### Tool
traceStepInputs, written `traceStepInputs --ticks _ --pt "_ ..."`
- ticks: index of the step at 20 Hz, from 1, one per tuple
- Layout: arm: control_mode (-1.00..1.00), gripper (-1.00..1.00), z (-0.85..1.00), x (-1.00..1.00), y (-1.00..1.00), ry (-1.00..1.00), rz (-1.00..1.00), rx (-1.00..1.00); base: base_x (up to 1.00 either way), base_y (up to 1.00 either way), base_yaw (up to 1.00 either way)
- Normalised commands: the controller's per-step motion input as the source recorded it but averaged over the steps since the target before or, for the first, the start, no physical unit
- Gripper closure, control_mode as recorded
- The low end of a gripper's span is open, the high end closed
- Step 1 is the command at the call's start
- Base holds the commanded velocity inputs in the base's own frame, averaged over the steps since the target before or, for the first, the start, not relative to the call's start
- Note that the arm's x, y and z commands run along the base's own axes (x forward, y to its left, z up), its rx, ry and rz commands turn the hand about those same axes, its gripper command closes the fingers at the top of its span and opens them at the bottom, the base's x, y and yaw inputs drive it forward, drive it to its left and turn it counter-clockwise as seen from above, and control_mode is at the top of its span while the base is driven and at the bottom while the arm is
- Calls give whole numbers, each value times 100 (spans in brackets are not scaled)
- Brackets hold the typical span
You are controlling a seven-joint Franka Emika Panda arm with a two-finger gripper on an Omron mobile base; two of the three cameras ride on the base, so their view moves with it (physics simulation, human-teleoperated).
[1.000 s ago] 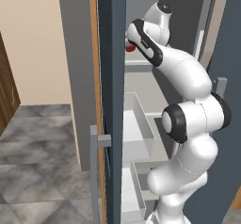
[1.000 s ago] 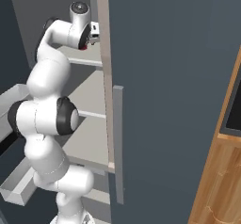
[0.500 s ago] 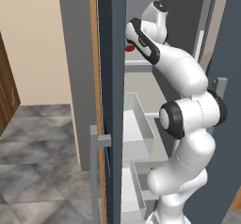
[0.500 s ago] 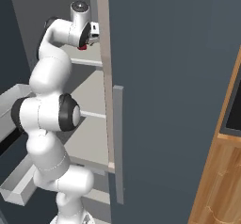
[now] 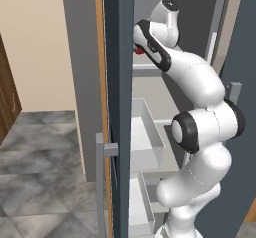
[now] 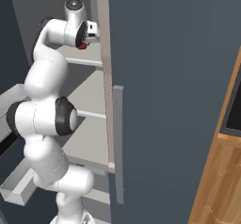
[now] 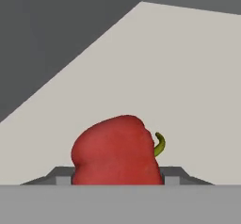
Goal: Take the bell pepper and bell pepper out of the freezer and place them in the tupperware container on the counter. Then put the tupperware containing the vegetables back in the freezer.
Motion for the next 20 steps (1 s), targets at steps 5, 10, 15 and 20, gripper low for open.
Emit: traceStepInputs --ticks 5,10,15,20 --pt "-100 100 40 -98 -43 -17 -8 1 0 0 0" --pt "-100 100 12 -100 -24 -5 -4 0 0 0 0" --pt "-100 100 0 -100 -9 -1 -5 0 0 0 0" --pt "-100 100 0 -100 -16 1 -6 0 0 0 0"
